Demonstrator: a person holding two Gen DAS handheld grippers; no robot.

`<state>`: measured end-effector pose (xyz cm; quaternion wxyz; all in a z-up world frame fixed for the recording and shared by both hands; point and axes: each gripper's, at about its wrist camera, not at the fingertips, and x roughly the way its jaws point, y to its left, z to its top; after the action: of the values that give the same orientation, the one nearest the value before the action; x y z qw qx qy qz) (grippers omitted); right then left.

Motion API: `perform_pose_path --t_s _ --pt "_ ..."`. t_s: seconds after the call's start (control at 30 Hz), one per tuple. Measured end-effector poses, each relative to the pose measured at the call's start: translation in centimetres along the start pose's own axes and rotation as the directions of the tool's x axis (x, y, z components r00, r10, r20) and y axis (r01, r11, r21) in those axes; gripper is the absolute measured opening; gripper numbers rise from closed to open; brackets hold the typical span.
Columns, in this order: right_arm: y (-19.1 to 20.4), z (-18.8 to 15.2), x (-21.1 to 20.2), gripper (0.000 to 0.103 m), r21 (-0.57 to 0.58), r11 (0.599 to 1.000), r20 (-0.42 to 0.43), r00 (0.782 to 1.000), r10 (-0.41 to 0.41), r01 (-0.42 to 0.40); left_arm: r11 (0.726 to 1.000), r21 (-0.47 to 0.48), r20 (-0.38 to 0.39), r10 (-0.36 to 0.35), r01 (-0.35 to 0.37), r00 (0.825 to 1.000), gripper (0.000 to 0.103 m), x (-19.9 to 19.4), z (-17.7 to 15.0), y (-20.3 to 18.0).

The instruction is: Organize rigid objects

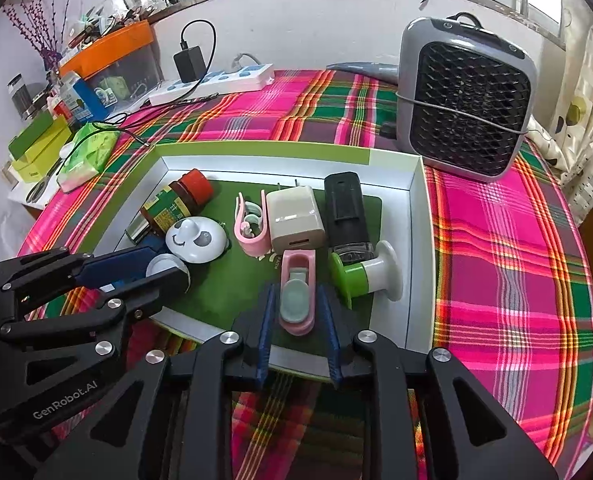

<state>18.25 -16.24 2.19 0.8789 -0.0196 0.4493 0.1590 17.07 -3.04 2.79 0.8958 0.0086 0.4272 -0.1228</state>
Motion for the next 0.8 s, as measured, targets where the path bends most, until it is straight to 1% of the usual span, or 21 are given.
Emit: perform_pose_path --t_s 0.23,0.47,0.57,0.67,0.73,0.8 --pt "0.1 -0.6 -2.2 0.033 0.022 1.000 0.050 0.999 -0.016 0.014 0.999 -0.015 0.032 0.033 -0.032 0.999 0.035 -1.9 -0.6 -0.3" --pt "0.7 -2.4 -4.8 0.033 0.033 0.999 0.089 0.995 -0.042 0.039 0.998 -0.031 0.070 0.065 -0.063 0.995 0.035 -4.5 -2.2 -0.5" --pt "0.8 -3.1 -5.4 0.033 0.045 0.998 0.095 0.994 -0.050 0.046 0.997 -0.039 0.077 0.064 -0.061 0.995 0.035 -5.4 -3.1 -0.6" --pt "0.7 -4.2 -5.9 0.033 0.064 0.996 0.094 0.994 -0.063 0.057 0.995 -0.038 0.086 0.090 -0.087 0.992 0.035 -6.1 -4.1 -0.8" --pt "0.6 -5.1 -6.0 0.033 0.073 0.995 0.085 0.994 -0.070 0.064 0.995 -0.040 0.077 0.095 -0.092 0.993 0.035 -6.4 -4.9 -0.8" --pt "0.7 -5.8 -6.1 0.033 0.069 0.994 0.075 0.993 -0.095 0.090 0.994 -0.045 0.063 0.098 -0.095 0.993 0.035 -6.7 -5.7 -0.8"
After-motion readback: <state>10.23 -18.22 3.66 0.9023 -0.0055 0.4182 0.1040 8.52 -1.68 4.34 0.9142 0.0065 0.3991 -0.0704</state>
